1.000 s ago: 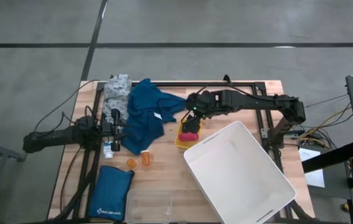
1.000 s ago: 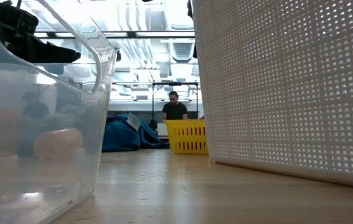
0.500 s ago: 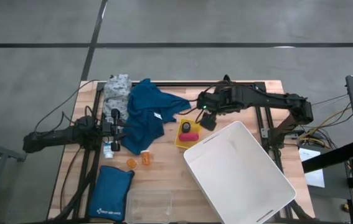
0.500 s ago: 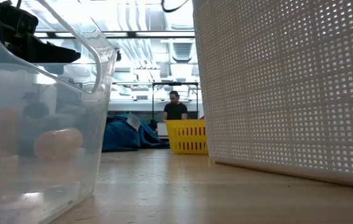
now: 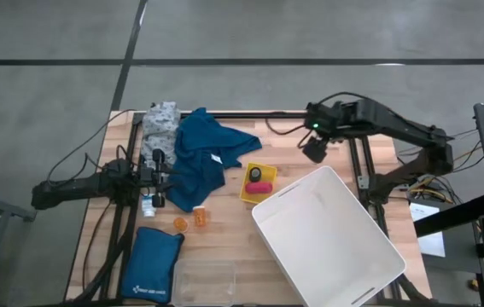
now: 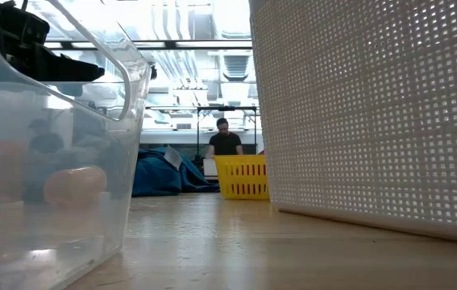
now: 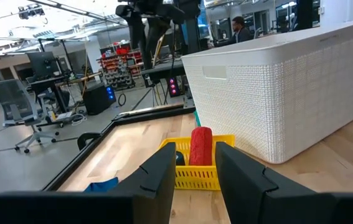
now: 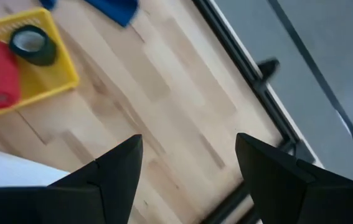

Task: Pick & place medical supplies in basket/bin
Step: Put the light blue bandage into the yellow bin

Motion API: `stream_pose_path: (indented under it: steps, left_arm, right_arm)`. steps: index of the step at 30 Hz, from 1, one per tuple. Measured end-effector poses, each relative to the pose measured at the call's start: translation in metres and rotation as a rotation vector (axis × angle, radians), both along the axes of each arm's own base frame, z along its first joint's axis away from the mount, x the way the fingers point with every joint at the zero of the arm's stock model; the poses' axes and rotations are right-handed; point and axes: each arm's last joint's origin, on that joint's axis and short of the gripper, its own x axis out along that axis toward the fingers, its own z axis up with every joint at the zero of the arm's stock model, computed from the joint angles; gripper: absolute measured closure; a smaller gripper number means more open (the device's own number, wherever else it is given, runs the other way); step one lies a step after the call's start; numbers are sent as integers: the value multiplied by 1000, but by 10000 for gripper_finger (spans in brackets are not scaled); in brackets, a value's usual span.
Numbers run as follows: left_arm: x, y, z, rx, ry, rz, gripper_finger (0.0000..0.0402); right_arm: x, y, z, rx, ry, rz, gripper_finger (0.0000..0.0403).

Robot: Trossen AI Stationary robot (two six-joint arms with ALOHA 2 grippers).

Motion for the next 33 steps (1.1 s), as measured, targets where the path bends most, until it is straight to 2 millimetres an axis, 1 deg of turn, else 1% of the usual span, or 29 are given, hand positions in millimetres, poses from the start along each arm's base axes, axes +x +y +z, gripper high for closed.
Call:
stream_pose_path:
  steps: [3,8,12,17,24,28,33]
  left_arm:
    - [0,0,0,0,0,0,284]
    - [0,0,0,0,-1,0,284]
    - [0,0,0,0,-1,0,284]
    - [0,0,0,0,-1,0,284]
    - [0,0,0,0,-1,0,284]
    - [0,0,0,0,-1,0,284]
    - [0,0,0,0,0,1,284]
  right_arm:
    - [-18,0,-3,5,-16,-41,147]
    - [-42,-1,-19,66,-63,-104,147]
    - [-58,0,-32,107,-77,-155,147]
    - [-74,-2,-41,114,-113,-231,147]
    - [-85,-5,-64,228,-135,-330,147]
    - [-86,-6,-81,288,-117,-362,147]
    - [-82,-8,-102,320,-92,-363,147]
